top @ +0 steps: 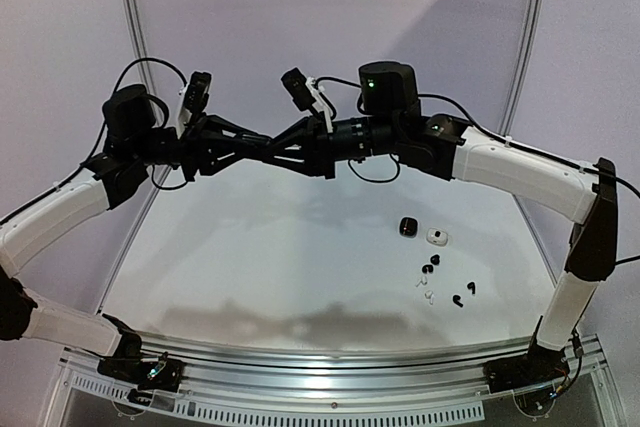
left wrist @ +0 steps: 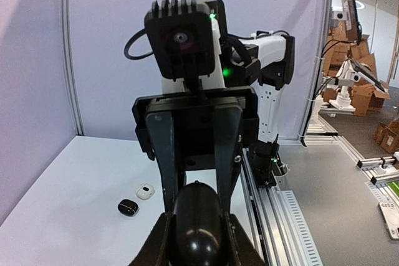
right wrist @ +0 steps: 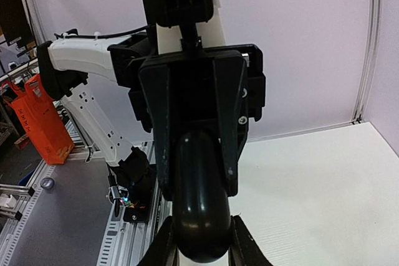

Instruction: Insert the wireless bluetooth earbuds into the charging case

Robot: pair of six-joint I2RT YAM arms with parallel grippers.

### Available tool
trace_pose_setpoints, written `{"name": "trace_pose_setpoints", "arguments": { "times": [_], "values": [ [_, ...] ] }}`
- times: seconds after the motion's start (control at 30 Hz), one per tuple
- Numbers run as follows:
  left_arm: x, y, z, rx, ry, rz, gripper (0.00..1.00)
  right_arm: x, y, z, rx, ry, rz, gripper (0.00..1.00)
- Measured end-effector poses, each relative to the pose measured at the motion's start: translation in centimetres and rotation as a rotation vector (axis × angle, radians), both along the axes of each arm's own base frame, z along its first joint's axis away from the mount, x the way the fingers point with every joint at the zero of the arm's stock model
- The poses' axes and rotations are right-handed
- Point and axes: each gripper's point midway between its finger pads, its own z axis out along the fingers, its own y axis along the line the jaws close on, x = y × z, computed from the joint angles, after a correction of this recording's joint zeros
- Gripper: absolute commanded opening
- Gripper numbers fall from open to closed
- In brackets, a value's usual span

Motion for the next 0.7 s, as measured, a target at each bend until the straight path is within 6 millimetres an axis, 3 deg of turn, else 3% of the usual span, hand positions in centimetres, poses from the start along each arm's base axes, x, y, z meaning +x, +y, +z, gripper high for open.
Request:
{"name": "trace_pose_setpoints", "arguments": {
  "times": [0.1,0.13,0.2,0.23,0.27,0.37,0.5,0.7],
  "values": [
    [0.0,0.0,0.0,0.000,0.000,0.002,0.00,0.0,0.0,0.0,-0.002,-0.004,0.001,0.00],
    [0.0,0.0,0.0,0.000,0.000,0.002,0.18,0.0,0.0,0.0,-0.002,-0.005,0.001,0.00],
    [0.1,0.0,0.0,0.001,0.003,0.006,0.68,0.0,0.0,0.0,-0.003,-0.006,0.000,0.00],
    [0.1,0.0,-0.1,0.002,0.000,0.008,0.82,0.0,0.0,0.0,-0.004,-0.005,0.000,0.00],
    [0.2,0.0,-0.1,0.004,-0.003,0.010,0.86,0.0,0.0,0.0,-0.006,-0.004,-0.001,0.00],
    [0.2,0.4,-0.6,0.019,0.012,0.010,0.82,0.1,-0.1,-0.1,-0.011,-0.004,-0.009,0.00],
    [0.3,1.3,-1.4,0.049,-0.004,0.029,0.51,0.2,-0.5,0.2,-0.019,-0.012,-0.027,0.00],
    [0.3,1.5,-1.8,0.062,-0.039,0.049,0.40,0.1,-1.1,1.6,-0.008,-0.052,-0.059,0.00]
  ]
}}
